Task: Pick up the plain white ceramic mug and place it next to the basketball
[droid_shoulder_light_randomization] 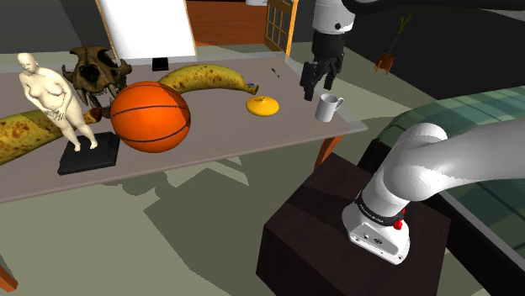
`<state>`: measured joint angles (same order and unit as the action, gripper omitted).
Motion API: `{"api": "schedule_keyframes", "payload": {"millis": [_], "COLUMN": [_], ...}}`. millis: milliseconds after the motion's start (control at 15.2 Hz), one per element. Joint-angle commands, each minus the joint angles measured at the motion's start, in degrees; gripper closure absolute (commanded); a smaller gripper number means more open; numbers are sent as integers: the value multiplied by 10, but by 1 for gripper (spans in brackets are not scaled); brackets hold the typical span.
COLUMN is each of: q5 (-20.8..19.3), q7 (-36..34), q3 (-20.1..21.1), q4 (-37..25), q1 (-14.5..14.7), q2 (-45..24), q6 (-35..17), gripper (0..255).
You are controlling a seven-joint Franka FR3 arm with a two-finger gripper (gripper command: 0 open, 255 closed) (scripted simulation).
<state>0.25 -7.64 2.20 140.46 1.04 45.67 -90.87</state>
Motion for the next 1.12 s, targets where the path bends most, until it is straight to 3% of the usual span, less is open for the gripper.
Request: {"api": "schedule_keyframes", "payload": {"millis": [0,528,1056], "q5": [0,-55,-89], "q7": [0,66,130], "q3": [0,-82,-160], "q4": [0,13,-14], "q1": [0,-47,-85], "q2": [0,-87,-211], "q6": [0,-84,-168], "gripper": [0,0,0]}}
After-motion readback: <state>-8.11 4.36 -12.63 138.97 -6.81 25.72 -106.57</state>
